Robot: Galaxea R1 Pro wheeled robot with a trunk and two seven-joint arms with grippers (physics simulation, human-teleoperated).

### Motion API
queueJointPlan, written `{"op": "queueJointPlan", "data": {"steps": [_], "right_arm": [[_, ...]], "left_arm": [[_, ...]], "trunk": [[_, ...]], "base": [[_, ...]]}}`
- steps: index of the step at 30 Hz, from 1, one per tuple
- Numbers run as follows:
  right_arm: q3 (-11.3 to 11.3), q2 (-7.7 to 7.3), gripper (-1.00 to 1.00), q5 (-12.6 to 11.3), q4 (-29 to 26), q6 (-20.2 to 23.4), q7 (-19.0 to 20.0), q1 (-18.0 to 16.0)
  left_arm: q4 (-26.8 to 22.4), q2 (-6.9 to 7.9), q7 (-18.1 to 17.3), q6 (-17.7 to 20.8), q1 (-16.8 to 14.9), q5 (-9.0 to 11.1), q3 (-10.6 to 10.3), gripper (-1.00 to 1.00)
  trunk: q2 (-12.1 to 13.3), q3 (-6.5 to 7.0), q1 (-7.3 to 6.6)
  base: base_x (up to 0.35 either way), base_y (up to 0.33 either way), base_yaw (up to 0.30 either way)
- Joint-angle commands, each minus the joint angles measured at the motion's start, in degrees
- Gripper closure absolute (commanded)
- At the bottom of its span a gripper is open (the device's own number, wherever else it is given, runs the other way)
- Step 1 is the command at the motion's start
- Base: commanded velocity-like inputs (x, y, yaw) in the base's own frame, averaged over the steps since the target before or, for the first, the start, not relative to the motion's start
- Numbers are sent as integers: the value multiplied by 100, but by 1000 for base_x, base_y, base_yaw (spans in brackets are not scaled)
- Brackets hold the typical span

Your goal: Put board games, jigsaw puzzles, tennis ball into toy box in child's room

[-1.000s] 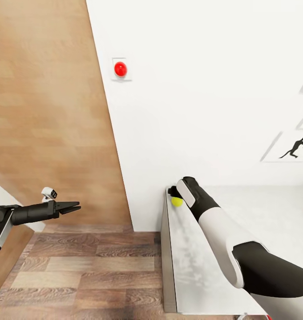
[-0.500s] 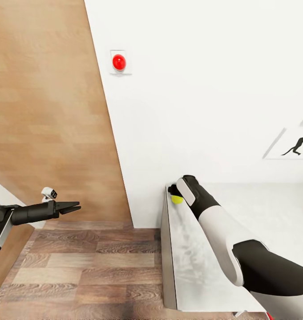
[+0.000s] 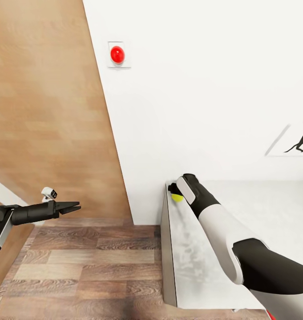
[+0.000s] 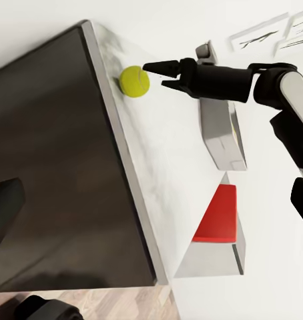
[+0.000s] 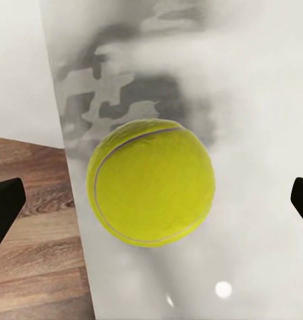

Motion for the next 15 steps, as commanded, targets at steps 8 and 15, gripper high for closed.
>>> {"op": "queueJointPlan", "data": {"steps": [8, 15], "right_arm": [[15, 0, -100, -57, -4, 20, -52, -96], [14, 0, -100, -57, -4, 23, -52, -113]], "left_arm": [[-3, 3, -22, 62, -3, -1, -2, -100], [-2, 3, -22, 60, -3, -1, -2, -100]], "trunk": [[-11, -86, 3], [-11, -152, 3]], "base": [[0, 0, 0], [0, 0, 0]]}}
